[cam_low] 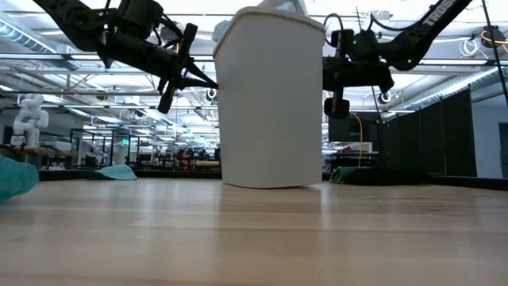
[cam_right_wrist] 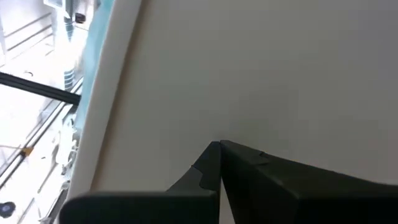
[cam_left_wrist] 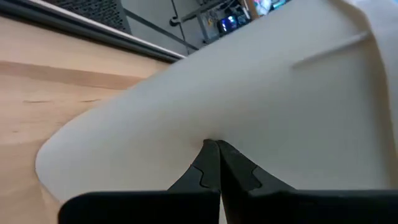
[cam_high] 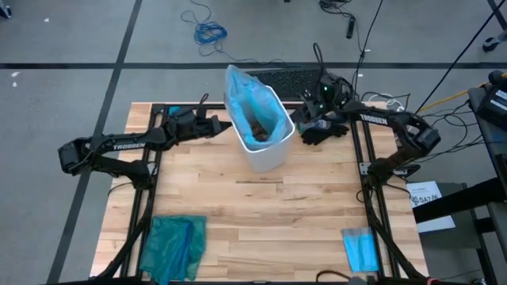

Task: Place trash/remove bag and relplace
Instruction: Remove the light blue trash bag from the white trash bin

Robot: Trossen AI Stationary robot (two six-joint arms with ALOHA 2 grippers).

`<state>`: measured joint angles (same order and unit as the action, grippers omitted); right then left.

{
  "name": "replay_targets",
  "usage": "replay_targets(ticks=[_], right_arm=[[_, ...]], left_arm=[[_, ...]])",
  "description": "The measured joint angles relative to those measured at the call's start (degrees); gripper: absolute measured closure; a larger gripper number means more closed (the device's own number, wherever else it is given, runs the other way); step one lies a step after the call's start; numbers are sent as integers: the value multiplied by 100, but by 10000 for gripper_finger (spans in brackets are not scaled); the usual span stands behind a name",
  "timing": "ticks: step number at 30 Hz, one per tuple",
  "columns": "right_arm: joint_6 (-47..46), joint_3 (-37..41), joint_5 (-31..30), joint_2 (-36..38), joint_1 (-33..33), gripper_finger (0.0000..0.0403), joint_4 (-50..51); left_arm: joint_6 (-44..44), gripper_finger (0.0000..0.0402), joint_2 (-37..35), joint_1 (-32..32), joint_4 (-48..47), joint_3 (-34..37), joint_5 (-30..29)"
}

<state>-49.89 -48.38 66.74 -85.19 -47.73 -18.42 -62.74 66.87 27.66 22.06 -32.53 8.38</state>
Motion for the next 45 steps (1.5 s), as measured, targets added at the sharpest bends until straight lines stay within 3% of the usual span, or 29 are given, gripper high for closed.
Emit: replay_targets(ticks=[7,15,20,25,34,38,45], right_arm=[[-48,400,-673,439,372,403,171],[152,608,-2502,1439,278,403,988],[277,608,-3060,2076,200,403,1431],[273,608,-3128,2378,198,403,1474],[300,608,-3217,2730,197,403,1465],[257,608,-3255,2736,197,403,1412],[111,608,-3198,2735,240,400,1290]], left_arm=[[161,402,0,149,44,0,349],[373,402,-133,158,188,-15,1020],[518,402,-402,269,181,-15,1307],[600,402,-761,362,156,-15,1431],[1595,397,-1584,778,114,-46,1245],[2244,360,-1555,891,97,-216,1558],[3165,258,-1157,955,118,-602,1559]])
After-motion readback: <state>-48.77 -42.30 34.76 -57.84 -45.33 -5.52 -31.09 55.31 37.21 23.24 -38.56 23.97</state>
